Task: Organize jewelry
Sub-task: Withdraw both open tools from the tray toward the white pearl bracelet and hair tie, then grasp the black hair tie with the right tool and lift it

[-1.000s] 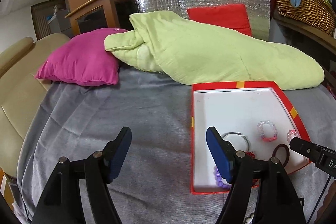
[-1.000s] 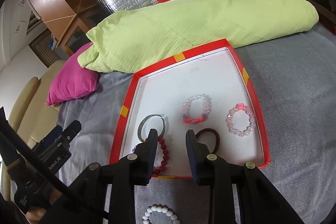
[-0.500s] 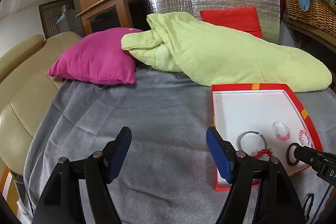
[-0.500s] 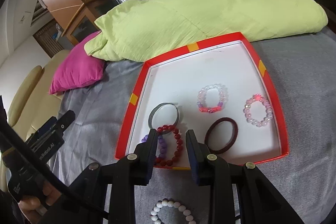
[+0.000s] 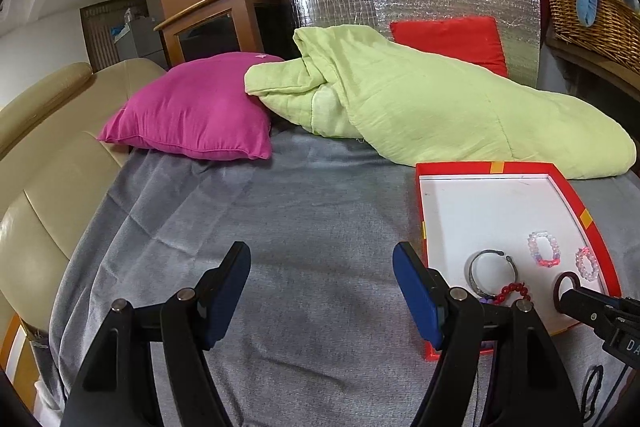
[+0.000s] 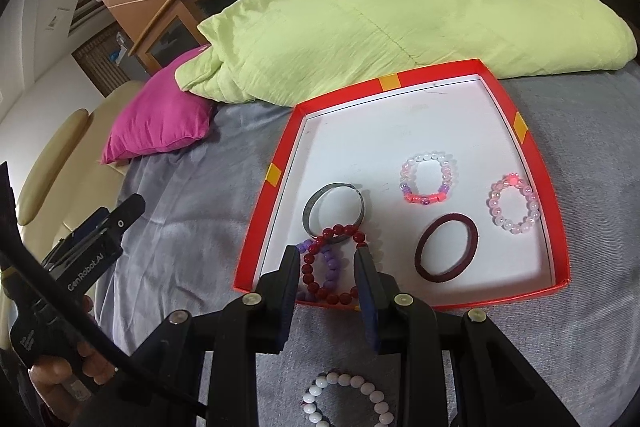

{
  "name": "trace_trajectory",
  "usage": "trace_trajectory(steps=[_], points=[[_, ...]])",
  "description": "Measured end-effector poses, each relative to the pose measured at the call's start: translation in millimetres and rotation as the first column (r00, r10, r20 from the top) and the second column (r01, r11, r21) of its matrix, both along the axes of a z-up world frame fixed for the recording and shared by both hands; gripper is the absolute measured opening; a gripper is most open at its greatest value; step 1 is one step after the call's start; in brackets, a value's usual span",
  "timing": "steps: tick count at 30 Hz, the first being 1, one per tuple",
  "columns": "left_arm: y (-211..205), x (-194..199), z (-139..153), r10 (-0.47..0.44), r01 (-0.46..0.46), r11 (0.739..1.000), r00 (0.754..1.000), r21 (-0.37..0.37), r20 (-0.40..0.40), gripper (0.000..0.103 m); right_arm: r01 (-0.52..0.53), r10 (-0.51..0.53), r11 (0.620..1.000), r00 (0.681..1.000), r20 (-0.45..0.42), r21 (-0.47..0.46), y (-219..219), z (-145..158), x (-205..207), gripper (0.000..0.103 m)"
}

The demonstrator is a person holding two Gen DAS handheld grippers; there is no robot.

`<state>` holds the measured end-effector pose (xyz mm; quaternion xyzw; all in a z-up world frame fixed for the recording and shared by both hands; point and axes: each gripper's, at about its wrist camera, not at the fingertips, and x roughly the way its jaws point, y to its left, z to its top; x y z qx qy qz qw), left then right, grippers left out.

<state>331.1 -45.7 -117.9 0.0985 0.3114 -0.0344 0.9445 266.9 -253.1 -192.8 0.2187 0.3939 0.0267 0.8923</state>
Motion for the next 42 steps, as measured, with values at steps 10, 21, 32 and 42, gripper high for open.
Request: trace_trajectory(steps=[10, 21, 32, 42], points=[[-2.8, -2.4, 1.0, -0.011, 0.011, 1.000, 1.000, -0.004, 0.000, 0.074, -0.008, 0.008, 1.000, 1.000, 0.003, -0.007, 0.2, 1.2, -2.4, 0.030], [-10.3, -5.2, 0.6, -0.027, 0.027, 1.000, 1.000, 0.004, 0.000, 0.074, -0.021, 0.021, 0.999, 1.000, -0.003, -0.038, -7.1, 2.3, -11.8, 0.030], [-30.0, -9.2, -6.3, -0.062, 0.063, 0.998, 0.998, 0.024, -0.020, 0.074, -0.008, 0.007, 0.997, 1.000, -0.010, -0.072, -26.0, 4.4, -27.5, 0.030], [-68.1, -34.4, -37.6, -0.201, 0.215, 0.972, 0.970, 0.097, -0.135, 0.074, 0.084, -0.086, 0.992, 0.996, -0.022, -0.092, -51.0, 9.0, -64.1, 0.030]])
